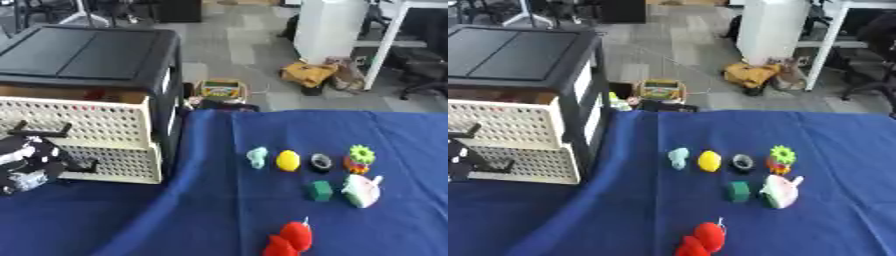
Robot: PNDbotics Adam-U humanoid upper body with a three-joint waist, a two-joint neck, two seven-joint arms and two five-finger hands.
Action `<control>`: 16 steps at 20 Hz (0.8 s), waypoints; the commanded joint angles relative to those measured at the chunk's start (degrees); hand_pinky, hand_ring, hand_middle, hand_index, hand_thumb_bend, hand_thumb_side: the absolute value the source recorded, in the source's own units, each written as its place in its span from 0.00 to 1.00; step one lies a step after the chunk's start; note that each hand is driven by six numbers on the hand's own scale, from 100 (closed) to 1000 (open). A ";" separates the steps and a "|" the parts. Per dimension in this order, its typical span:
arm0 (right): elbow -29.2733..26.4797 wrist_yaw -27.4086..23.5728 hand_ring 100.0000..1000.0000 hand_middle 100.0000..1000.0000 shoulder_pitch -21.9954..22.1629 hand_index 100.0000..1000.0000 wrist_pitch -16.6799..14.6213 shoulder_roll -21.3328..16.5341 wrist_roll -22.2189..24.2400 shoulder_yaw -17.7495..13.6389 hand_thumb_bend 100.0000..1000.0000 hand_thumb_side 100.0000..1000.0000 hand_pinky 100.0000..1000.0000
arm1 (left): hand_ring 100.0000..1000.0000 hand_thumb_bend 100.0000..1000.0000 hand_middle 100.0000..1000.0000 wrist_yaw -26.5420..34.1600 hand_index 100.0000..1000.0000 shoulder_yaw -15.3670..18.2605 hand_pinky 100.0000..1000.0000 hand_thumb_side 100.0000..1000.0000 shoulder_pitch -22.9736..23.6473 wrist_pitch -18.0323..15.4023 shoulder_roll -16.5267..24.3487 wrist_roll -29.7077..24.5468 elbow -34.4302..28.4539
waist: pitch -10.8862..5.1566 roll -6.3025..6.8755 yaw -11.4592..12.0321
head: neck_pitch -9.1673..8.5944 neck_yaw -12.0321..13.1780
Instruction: Pick up objects from table and place into drawer.
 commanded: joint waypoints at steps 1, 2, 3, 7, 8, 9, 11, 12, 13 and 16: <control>-0.93 -0.30 0.54 0.44 -0.67 0.70 0.04 -0.87 -0.03 -0.82 0.00 0.79 0.67 | 0.14 0.00 0.33 1.41 0.73 1.47 0.00 1.00 -1.92 -20.23 0.80 -20.26 0.55 | -1.09 0.13 -0.11 | -0.79 -0.08; -0.93 -0.33 0.54 0.44 -0.66 0.70 0.05 -0.85 -0.03 -0.82 0.00 0.79 0.67 | 0.13 0.00 0.32 1.73 0.73 1.53 0.00 1.00 -2.06 -20.23 0.62 -20.26 0.86 | -1.10 0.11 -0.14 | -0.84 -0.06; -0.93 -0.36 0.54 0.44 -0.66 0.70 0.06 -0.82 -0.04 -0.81 0.00 0.79 0.67 | 0.13 0.00 0.32 2.03 0.73 1.55 0.00 1.00 -2.17 -20.23 0.48 -20.26 1.11 | -1.11 0.11 -0.18 | -0.87 -0.05; -0.93 -0.44 0.54 0.43 -0.60 0.70 0.11 -0.74 -0.12 -0.88 0.00 0.78 0.67 | 0.12 0.00 0.31 3.36 0.73 1.65 0.00 1.00 -2.39 -20.23 0.12 -20.26 1.86 | -1.19 0.08 -0.26 | -1.04 -0.06; -0.93 -0.47 0.54 0.43 -0.59 0.70 0.12 -0.70 -0.14 -0.88 0.00 0.78 0.66 | 0.11 0.00 0.30 3.76 0.73 1.75 0.00 1.00 -2.47 -20.23 0.02 -20.26 2.08 | -1.22 0.07 -0.28 | -1.08 -0.06; -0.93 -0.50 0.54 0.43 -0.57 0.70 0.15 -0.66 -0.16 -0.89 0.00 0.78 0.66 | 0.11 0.00 0.30 4.21 0.73 1.84 0.00 1.00 -2.56 -20.23 -0.08 -20.26 2.30 | -1.27 0.06 -0.28 | -1.12 -0.05; -0.93 -0.56 0.54 0.43 -0.54 0.70 0.17 -0.60 -0.15 -0.87 0.00 0.78 0.66 | 0.10 0.00 0.29 4.86 0.73 1.86 0.00 1.00 -2.64 -20.23 -0.22 -20.26 2.75 | -1.37 0.04 -0.24 | -1.13 0.02; -0.93 -0.58 0.54 0.43 -0.52 0.70 0.18 -0.56 -0.14 -0.87 0.00 0.78 0.66 | 0.10 0.00 0.29 4.96 0.73 1.80 0.00 1.00 -2.63 -20.23 -0.26 -20.26 3.01 | -1.41 0.03 -0.22 | -1.14 0.04; -0.93 -0.60 0.54 0.43 -0.51 0.70 0.19 -0.51 -0.13 -0.88 0.00 0.78 0.66 | 0.10 0.00 0.29 4.76 0.73 1.64 0.00 1.00 -2.56 -20.23 -0.27 -20.26 3.23 | -1.46 0.02 -0.21 | -1.15 0.05; -0.93 -0.63 0.54 0.43 -0.37 0.69 0.21 -0.44 -0.21 -0.96 0.00 0.78 0.66 | 0.10 0.00 0.29 3.24 0.73 0.75 0.00 1.00 -1.93 -20.23 -0.17 -20.26 3.59 | -1.66 0.02 -0.14 | -1.00 0.05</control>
